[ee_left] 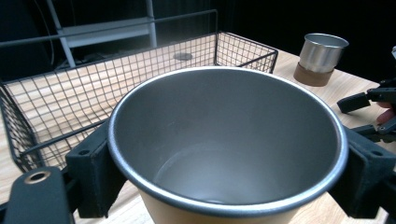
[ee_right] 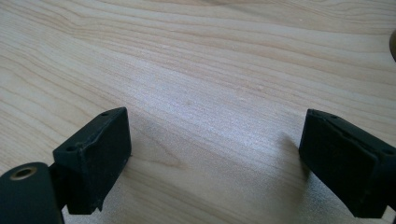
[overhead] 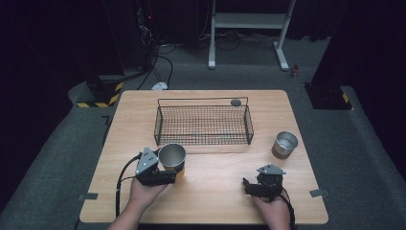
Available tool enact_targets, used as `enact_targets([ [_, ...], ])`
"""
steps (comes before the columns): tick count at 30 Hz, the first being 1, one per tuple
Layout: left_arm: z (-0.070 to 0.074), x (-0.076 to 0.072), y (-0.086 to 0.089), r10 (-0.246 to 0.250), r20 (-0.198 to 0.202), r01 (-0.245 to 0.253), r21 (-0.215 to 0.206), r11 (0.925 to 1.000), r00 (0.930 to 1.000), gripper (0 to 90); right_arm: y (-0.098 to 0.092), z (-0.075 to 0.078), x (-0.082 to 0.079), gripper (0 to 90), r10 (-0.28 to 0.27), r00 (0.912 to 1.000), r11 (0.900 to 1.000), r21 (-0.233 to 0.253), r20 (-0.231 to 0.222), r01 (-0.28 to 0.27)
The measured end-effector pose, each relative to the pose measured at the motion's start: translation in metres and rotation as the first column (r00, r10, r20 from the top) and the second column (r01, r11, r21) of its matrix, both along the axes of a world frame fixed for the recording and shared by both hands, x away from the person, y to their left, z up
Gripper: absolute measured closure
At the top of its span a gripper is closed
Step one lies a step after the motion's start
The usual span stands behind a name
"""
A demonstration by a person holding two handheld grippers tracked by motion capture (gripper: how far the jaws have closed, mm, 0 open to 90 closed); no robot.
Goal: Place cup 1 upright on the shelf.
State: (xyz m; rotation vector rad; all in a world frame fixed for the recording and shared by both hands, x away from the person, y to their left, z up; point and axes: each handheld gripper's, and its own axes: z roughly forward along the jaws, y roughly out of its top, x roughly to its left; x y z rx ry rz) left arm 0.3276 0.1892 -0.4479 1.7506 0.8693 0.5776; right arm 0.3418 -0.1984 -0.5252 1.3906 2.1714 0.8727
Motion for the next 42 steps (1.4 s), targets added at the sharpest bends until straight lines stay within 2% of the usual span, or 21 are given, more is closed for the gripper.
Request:
enact_targets([
  [14, 0.012, 0.011, -0.007, 0.008, 0.02, -0.008, -0.027, 0.9996, 0.9998, 13.3, 0.0, 0.0, 0.0, 8.9, 0.003, 1.0, 1.0, 0.001, 0.0, -0.003],
  [17, 0.014, 0.014, -0.005, 0.016, 0.012, -0.016, -0.044, 0.9989, 0.9998, 13.3, 0.0, 0.0, 0.0, 8.9, 0.003, 1.0, 1.0, 0.001, 0.0, -0.003],
  [22, 0.015, 0.019, -0.004, 0.024, 0.011, -0.024, -0.036, 0.9991, 0.9996, 13.3, 0.0, 0.0, 0.0, 8.9, 0.004, 1.0, 1.0, 0.0, 0.0, -0.004],
  [29, 0.021, 0.026, -0.005, 0.021, 0.011, -0.02, -0.042, 0.9989, 0.9997, 13.3, 0.0, 0.0, 0.0, 9.0, 0.003, 1.0, 1.0, 0.001, 0.0, -0.003],
  [32, 0.021, 0.03, -0.005, 0.023, 0.004, -0.022, -0.06, 0.998, 0.9997, 13.3, 0.0, 0.0, 0.0, 9.0, 0.004, 1.0, 1.0, 0.0, 0.0, -0.004],
  [37, 0.022, 0.037, -0.006, 0.032, 0.001, -0.032, -0.05, 0.9982, 0.9995, 13.3, 0.0, 0.0, 0.0, 9.0, 0.003, 1.0, 1.0, 0.001, -0.001, -0.003],
  [42, 0.025, 0.045, -0.008, 0.033, -0.001, -0.033, -0.06, 0.9977, 0.9994, 13.3, 0.0, 0.0, 0.0, 9.0, 0.003, 1.0, 1.0, 0.0, 0.0, -0.003],
])
